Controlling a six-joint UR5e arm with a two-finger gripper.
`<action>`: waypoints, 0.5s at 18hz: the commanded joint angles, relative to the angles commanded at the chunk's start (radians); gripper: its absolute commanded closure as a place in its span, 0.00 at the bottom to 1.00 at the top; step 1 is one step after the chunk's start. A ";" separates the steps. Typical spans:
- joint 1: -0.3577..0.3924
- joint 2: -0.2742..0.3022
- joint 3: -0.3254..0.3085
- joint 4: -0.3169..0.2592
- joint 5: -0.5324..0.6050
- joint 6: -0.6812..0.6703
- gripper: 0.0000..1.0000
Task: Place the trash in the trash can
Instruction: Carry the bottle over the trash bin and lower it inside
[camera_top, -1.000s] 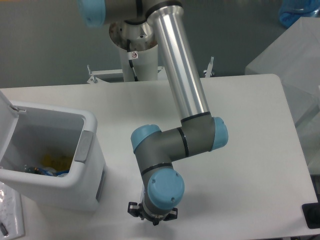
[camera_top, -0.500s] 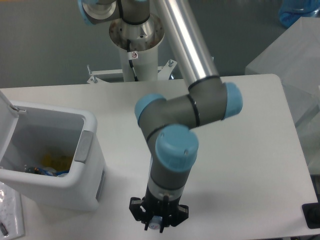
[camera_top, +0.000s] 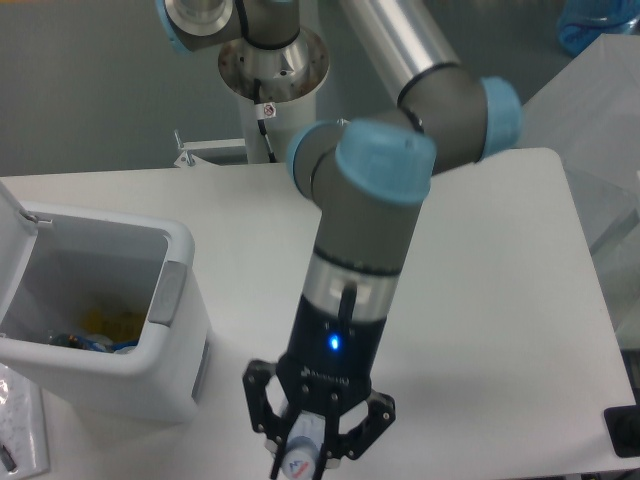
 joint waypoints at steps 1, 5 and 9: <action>-0.005 0.011 -0.002 0.000 -0.014 -0.008 1.00; -0.002 0.064 -0.002 0.000 -0.115 -0.031 1.00; -0.037 0.097 -0.023 0.000 -0.175 -0.034 1.00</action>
